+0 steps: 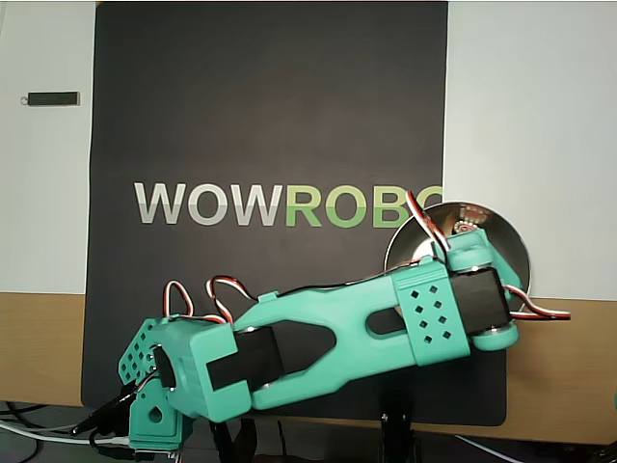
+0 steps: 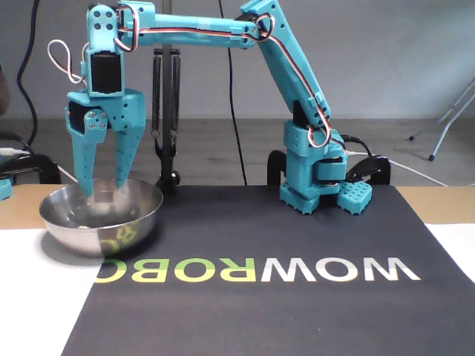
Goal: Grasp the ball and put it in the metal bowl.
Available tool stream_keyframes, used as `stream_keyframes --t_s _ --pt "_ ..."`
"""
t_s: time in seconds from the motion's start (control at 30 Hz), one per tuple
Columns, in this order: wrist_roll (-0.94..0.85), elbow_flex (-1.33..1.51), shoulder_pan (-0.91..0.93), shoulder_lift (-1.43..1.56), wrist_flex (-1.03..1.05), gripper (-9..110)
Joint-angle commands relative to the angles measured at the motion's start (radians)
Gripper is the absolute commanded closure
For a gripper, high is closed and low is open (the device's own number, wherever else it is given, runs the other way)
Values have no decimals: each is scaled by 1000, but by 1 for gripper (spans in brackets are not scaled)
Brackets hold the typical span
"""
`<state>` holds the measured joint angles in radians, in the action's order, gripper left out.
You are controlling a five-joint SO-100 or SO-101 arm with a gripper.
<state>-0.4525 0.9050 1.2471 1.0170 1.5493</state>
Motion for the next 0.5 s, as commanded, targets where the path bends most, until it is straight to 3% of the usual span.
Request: stream_keyframes --t_s 0.0,0.13,0.47 --pt "-6 -48 2 6 3 48" --pt "-6 -48 2 6 3 68" --pt "-3 -48 2 8 3 94"
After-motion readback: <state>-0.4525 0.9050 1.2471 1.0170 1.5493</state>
